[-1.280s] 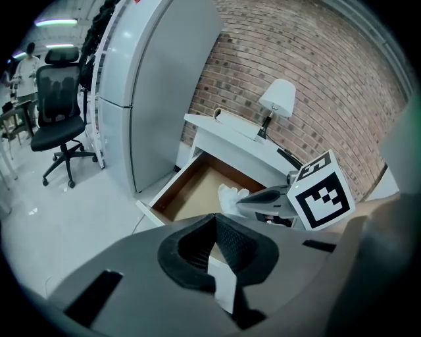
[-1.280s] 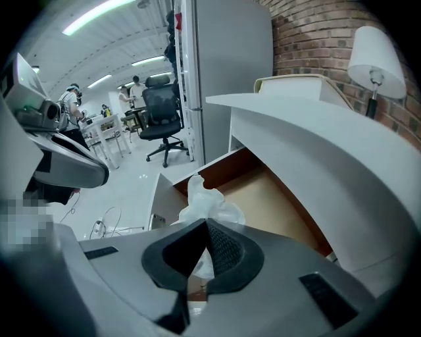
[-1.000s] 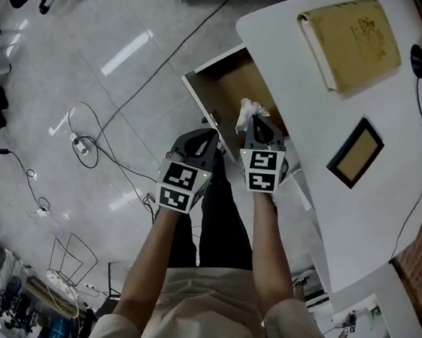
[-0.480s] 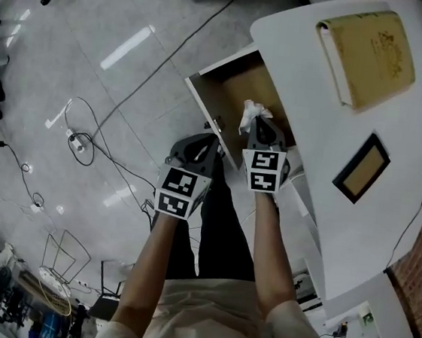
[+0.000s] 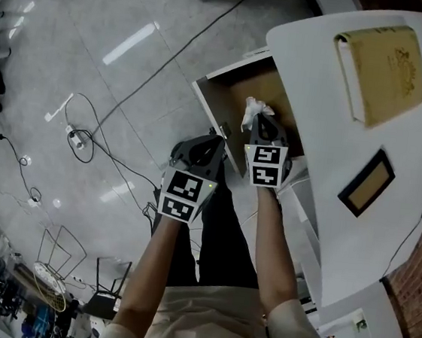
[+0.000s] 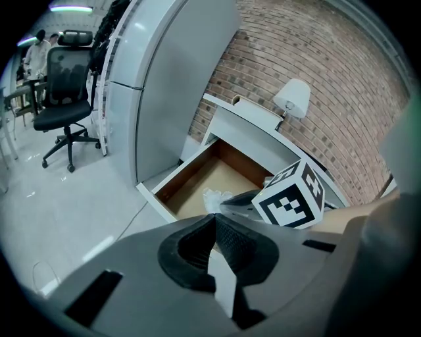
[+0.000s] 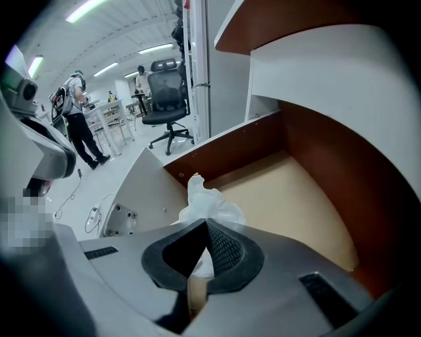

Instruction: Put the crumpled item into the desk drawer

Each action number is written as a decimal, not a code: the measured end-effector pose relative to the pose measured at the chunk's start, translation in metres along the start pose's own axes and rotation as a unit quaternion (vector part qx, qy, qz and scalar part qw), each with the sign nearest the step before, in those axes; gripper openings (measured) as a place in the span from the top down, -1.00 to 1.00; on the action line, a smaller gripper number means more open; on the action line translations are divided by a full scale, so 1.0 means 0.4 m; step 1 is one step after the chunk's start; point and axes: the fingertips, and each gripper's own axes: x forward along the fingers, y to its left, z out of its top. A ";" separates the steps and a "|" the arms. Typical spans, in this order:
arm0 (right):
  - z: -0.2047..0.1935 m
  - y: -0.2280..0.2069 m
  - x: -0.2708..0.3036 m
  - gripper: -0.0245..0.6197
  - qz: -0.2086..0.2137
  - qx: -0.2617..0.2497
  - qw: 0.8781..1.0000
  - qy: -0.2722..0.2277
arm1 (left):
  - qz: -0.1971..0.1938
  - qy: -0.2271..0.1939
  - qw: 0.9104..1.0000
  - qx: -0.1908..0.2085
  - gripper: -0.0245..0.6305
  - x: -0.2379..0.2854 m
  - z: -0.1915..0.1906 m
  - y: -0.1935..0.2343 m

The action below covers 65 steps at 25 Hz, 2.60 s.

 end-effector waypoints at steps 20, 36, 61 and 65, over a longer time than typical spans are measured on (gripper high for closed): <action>-0.066 0.019 0.106 0.84 0.011 -0.056 0.996 0.068 | -0.007 0.002 0.999 -0.034 0.88 -0.056 -0.050 -0.005; -0.053 0.030 0.089 0.79 0.007 -0.076 0.995 0.071 | -0.008 -0.002 0.999 -0.050 0.88 -0.094 -0.070 -0.015; 0.012 0.063 -0.303 0.78 -0.076 0.082 0.994 -0.008 | -0.076 -0.009 0.996 0.041 0.88 -0.191 0.034 -0.185; 0.010 0.086 -0.395 0.78 -0.087 0.108 0.990 -0.022 | -0.080 -0.011 0.995 0.061 0.88 -0.245 0.063 -0.217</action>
